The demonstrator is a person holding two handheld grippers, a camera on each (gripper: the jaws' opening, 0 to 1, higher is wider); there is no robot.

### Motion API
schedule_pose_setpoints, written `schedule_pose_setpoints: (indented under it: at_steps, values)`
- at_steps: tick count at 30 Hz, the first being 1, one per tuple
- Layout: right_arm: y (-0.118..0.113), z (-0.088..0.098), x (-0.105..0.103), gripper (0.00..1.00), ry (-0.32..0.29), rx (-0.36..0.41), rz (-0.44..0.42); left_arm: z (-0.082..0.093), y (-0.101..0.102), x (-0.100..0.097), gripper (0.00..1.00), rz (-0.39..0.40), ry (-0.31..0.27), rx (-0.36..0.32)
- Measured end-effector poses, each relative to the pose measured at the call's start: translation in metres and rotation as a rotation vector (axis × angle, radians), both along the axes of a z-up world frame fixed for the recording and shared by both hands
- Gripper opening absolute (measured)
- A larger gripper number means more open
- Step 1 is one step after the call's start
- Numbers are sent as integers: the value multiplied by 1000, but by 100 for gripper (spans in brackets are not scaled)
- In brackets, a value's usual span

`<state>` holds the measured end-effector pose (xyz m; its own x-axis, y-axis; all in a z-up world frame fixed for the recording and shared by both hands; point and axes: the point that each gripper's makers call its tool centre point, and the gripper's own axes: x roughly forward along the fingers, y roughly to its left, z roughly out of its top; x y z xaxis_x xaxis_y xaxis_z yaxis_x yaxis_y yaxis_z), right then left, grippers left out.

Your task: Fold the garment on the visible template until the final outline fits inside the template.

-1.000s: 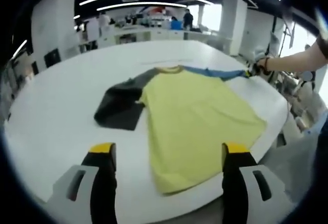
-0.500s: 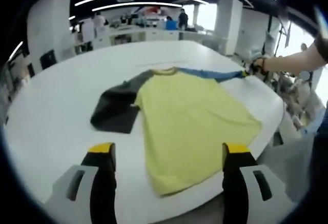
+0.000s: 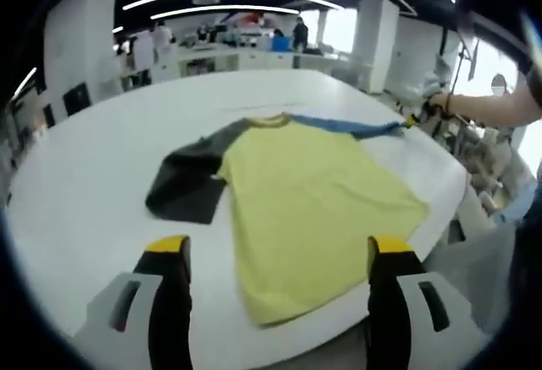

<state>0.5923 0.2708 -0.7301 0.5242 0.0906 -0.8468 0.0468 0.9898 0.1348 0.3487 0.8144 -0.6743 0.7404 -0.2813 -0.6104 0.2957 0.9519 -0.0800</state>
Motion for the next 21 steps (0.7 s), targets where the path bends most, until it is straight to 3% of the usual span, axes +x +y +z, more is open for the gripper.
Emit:
schedule_pose_setpoints:
  at_steps: [10, 21]
  values:
    - [-21, -1, -5, 0, 27, -26, 6, 2, 2, -1, 83, -1, -10, -5]
    - [-10, 5, -6, 0, 8, 15, 0, 4, 2, -5, 88, 0, -4, -8]
